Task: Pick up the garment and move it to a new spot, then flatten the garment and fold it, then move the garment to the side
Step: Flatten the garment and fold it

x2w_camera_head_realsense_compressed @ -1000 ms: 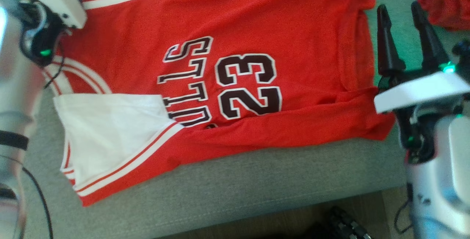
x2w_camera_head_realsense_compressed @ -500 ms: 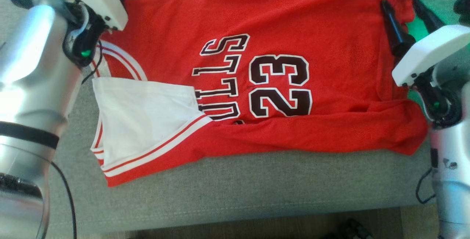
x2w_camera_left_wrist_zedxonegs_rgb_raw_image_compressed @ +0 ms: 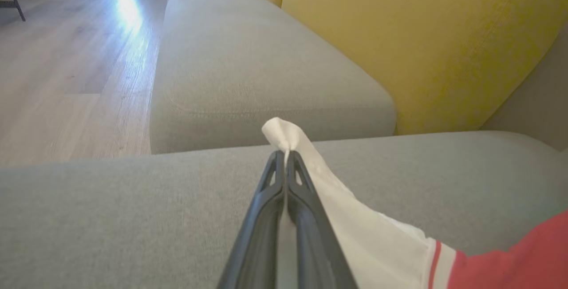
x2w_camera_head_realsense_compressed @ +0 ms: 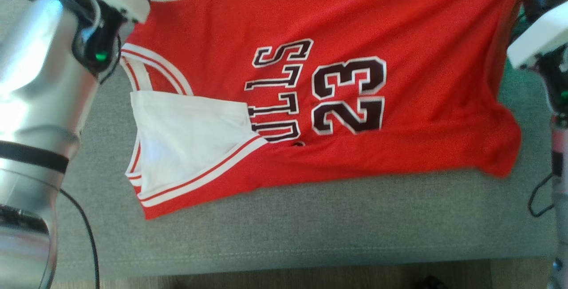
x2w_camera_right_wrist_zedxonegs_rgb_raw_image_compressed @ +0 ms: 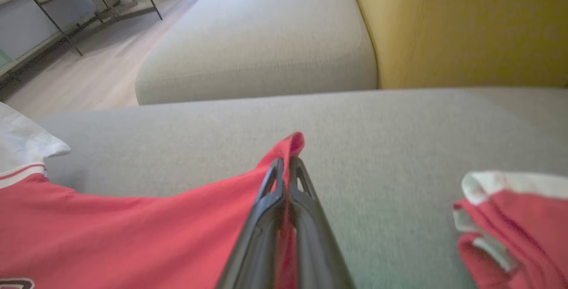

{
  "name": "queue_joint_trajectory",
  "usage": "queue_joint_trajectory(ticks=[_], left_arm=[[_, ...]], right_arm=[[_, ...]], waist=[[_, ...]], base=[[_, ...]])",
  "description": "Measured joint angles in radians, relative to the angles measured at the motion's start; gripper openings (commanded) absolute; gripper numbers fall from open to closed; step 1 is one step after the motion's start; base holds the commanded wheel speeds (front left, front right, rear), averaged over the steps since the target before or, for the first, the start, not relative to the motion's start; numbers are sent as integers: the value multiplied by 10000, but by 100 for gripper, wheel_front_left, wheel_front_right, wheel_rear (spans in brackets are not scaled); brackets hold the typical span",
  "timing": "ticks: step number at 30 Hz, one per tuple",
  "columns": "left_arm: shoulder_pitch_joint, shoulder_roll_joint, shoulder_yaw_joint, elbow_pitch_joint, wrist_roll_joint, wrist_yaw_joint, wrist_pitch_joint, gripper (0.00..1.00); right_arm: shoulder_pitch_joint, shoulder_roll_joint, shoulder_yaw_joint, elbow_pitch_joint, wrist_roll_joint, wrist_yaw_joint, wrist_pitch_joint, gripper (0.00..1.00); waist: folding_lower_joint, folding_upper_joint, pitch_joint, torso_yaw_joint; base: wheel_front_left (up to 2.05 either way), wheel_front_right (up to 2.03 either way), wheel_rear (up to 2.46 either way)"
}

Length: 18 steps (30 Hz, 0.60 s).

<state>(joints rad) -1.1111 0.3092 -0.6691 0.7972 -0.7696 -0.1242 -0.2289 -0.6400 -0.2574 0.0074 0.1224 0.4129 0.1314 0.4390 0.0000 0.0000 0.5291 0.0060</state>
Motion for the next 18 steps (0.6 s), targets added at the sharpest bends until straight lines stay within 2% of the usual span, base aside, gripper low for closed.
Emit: queue_joint_trajectory(ticks=[5,10,15,18], left_arm=[[-144,19,301,-642,119,29,-199,0],[291,226,734,-1883,332,291,-207,0],[2147,623,1348,-4343,673,815,-253,0],[3829,978,1413,-5908,965,1310,-270,0]], right_arm=[[-284,-278,380,-15,153,0,-855,0],[-182,-364,522,73,746,0,-1275,0],[921,-343,412,-341,2021,0,-1302,0],[1943,-378,291,-646,2360,0,-1218,0]], waist=[[0,0,-205,104],[0,0,-391,146],[0,0,-669,183],[0,0,-850,219]], base=[[0,0,0],[0,0,0],[0,0,0],[0,0,0]])
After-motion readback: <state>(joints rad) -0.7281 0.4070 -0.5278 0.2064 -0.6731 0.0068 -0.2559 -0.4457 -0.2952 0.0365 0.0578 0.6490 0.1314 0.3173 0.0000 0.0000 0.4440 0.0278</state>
